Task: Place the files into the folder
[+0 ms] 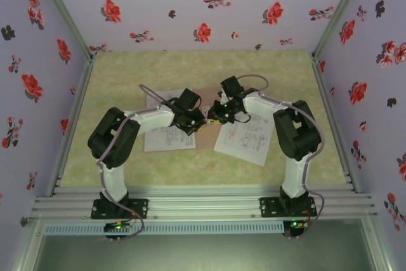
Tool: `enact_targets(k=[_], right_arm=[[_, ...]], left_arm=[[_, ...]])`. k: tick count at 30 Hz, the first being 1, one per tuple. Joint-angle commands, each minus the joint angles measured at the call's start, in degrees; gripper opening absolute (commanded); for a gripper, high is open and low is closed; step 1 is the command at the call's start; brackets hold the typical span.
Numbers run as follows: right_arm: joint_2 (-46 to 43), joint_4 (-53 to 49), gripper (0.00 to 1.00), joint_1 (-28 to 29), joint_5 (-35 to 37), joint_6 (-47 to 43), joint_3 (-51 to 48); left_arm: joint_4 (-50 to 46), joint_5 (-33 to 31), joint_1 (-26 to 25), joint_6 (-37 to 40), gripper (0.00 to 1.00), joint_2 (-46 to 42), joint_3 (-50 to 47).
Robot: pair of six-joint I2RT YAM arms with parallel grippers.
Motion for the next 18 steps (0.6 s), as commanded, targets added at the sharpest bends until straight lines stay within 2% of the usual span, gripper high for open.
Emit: enact_targets(k=[1,6,18], right_arm=[[-1.43,2.83,0.22,0.12,-2.11,1.75,-1.08],[-0.25,2.80,0.23,1.02,-2.61,1.85,-0.19],[1.59,3.33,0.27,2.29,-1.51,1.20,-1.95]], left_arm=[[1.45,-1.14,-0.65,-3.04,0.00,-1.16,-2.90],[4.65,-0.82,-0.78,-5.06,0.00,-0.46,-6.07],[4.05,-1.17,-0.75,-4.37,0.00,-1.13,-10.31]])
